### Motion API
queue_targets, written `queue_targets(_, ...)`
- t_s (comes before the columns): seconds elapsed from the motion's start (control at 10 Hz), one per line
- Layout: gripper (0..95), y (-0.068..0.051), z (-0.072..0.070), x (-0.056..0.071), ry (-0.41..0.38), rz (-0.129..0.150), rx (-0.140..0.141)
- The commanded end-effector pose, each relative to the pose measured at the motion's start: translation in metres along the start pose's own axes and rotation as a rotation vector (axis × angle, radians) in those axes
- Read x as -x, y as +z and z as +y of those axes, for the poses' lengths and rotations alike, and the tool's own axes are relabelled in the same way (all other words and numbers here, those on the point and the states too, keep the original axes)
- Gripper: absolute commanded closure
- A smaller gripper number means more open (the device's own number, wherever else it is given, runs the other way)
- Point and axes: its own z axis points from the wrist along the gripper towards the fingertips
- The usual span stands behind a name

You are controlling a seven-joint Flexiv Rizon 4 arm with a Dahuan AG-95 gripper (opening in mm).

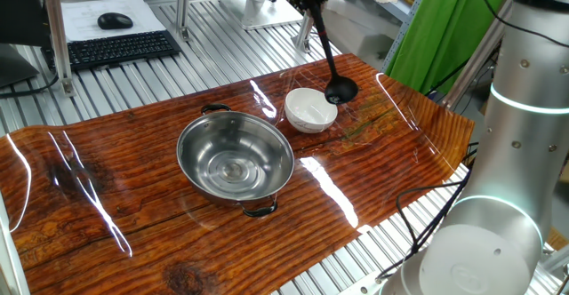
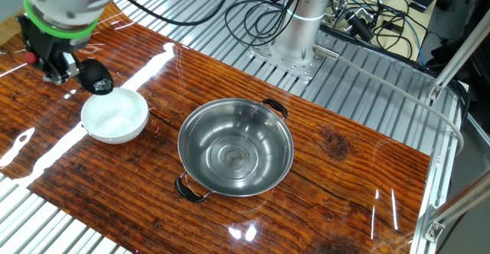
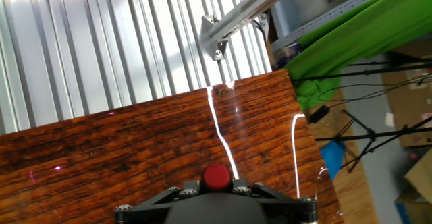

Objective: Scoop water with a large spoon from one bowl to another

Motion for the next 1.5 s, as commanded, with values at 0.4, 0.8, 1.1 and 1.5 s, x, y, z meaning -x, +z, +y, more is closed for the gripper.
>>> queue_targets(0.4, 95.0, -0.007, 0.008, 0.0, -0.006, -0.003, -0.055)
queue_targets(0.8, 95.0, -0.01, 0.015, -0.002, -0.009, -0.005, -0.097)
queue_targets(1.1, 95.0, -0.01, 0.019, -0.005, -0.003, -0.004, -0.11)
queue_targets(1.5, 95.0, -0.01, 0.022, -0.008, 0.009, -0.004, -0.112)
